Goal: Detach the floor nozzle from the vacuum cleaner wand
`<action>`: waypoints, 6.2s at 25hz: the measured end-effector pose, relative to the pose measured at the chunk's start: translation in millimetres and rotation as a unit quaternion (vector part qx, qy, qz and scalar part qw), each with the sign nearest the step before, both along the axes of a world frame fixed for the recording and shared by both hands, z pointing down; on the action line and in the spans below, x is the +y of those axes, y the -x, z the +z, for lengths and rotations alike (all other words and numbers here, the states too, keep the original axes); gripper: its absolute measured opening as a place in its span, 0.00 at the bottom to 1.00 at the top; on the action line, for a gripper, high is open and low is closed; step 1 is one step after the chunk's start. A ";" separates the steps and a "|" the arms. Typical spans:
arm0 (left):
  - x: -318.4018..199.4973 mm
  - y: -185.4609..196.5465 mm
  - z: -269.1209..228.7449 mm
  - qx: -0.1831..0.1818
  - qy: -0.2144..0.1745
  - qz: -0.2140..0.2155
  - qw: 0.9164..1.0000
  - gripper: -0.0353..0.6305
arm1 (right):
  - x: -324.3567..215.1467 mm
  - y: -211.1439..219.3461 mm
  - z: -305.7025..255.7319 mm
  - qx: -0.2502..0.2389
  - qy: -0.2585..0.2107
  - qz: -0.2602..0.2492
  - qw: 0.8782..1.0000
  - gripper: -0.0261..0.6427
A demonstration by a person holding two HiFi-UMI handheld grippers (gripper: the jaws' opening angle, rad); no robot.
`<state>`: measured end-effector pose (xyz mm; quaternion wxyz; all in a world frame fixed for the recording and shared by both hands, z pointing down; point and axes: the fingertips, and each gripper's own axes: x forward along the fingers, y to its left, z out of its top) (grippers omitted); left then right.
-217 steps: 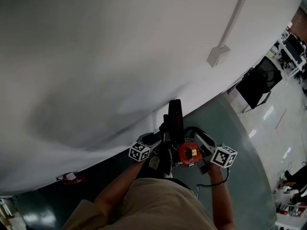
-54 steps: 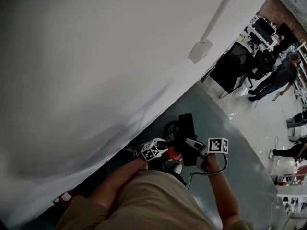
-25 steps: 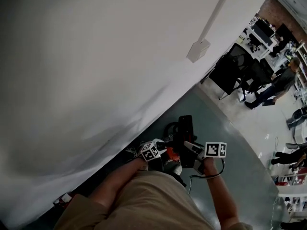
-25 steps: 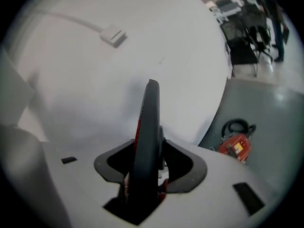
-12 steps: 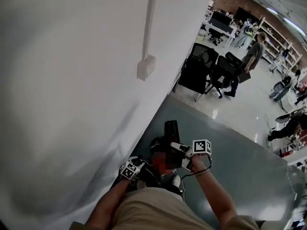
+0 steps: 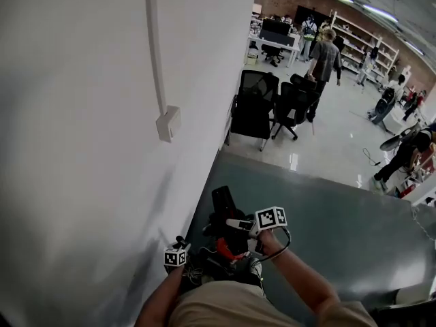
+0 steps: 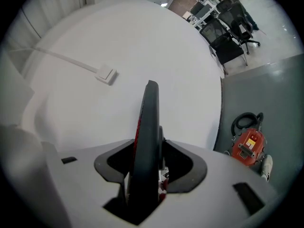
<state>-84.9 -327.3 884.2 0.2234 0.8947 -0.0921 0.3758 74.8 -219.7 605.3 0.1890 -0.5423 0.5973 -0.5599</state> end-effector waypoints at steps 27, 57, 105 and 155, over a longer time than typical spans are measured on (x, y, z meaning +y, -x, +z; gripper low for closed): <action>-75.1 53.2 16.9 0.011 0.108 -0.276 0.955 0.59 | 68.3 2.3 53.5 -0.002 0.055 -0.004 0.998 0.33; -8.6 79.2 -30.1 0.059 0.052 -0.402 0.912 0.60 | 78.6 -52.4 66.1 -0.007 0.029 -0.091 0.995 0.33; 487.7 118.9 -329.0 0.396 -0.175 -0.439 0.787 0.44 | 336.2 -74.6 -33.5 -0.010 -0.092 -0.214 0.973 0.33; 437.9 -82.9 -184.3 0.169 -0.051 -0.431 0.885 0.44 | 276.6 -109.9 111.7 -0.027 0.018 -0.419 0.907 0.33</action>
